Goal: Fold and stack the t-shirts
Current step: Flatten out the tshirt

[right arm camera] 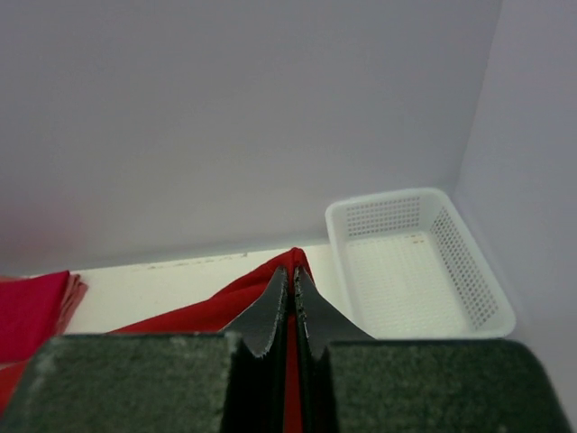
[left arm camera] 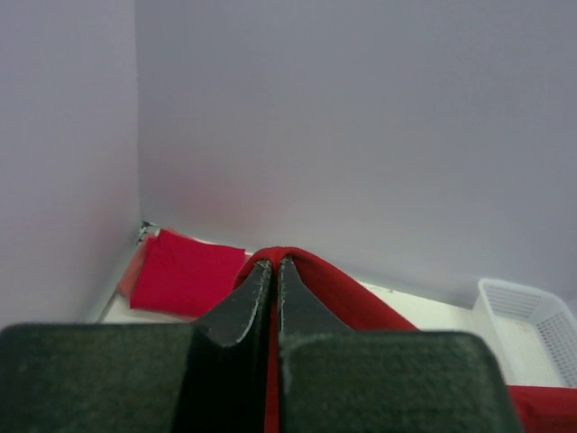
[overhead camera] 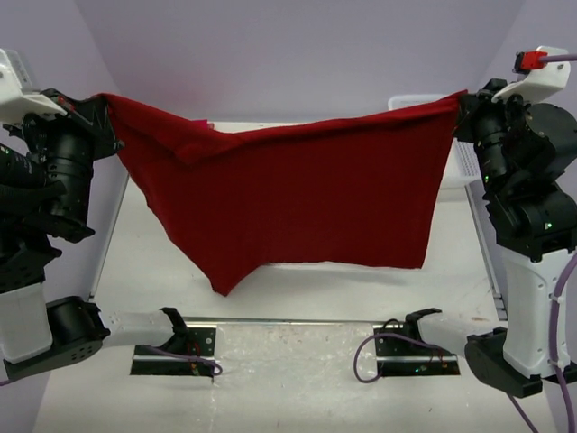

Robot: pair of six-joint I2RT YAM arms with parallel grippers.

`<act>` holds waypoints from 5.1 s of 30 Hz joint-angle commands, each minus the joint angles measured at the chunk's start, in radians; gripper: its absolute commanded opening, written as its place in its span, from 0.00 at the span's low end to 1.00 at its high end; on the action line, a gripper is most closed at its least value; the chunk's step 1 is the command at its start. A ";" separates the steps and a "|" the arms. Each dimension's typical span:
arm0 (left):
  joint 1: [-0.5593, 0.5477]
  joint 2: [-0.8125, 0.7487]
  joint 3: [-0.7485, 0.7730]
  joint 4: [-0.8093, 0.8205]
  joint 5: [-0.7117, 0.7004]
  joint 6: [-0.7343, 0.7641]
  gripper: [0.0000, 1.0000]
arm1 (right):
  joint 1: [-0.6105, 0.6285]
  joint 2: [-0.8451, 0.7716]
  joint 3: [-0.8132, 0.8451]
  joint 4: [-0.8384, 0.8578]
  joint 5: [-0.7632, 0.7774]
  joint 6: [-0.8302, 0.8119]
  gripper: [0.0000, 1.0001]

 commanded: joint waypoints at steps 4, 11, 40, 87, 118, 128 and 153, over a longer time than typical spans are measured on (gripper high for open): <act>0.005 0.060 -0.128 0.379 -0.065 0.366 0.00 | 0.000 0.098 0.241 -0.009 0.162 -0.177 0.00; 0.040 0.326 0.093 0.523 -0.070 0.545 0.00 | -0.021 0.191 0.326 0.021 0.193 -0.232 0.00; 0.873 0.613 0.180 0.326 0.802 0.055 0.00 | -0.069 0.468 0.527 0.027 0.095 -0.233 0.00; 0.858 0.552 0.196 0.577 0.981 0.179 0.00 | 0.125 0.572 0.501 0.331 0.142 -0.467 0.00; 0.858 0.066 0.069 0.375 1.245 -0.045 0.00 | 0.858 0.064 -0.036 0.716 0.682 -0.880 0.00; 0.847 0.223 -0.667 0.660 1.187 -0.076 0.00 | 0.352 0.015 -0.612 0.426 0.439 -0.211 0.00; 0.804 0.936 -0.307 0.766 1.287 0.038 0.00 | -0.059 0.767 -0.291 0.476 0.147 -0.154 0.00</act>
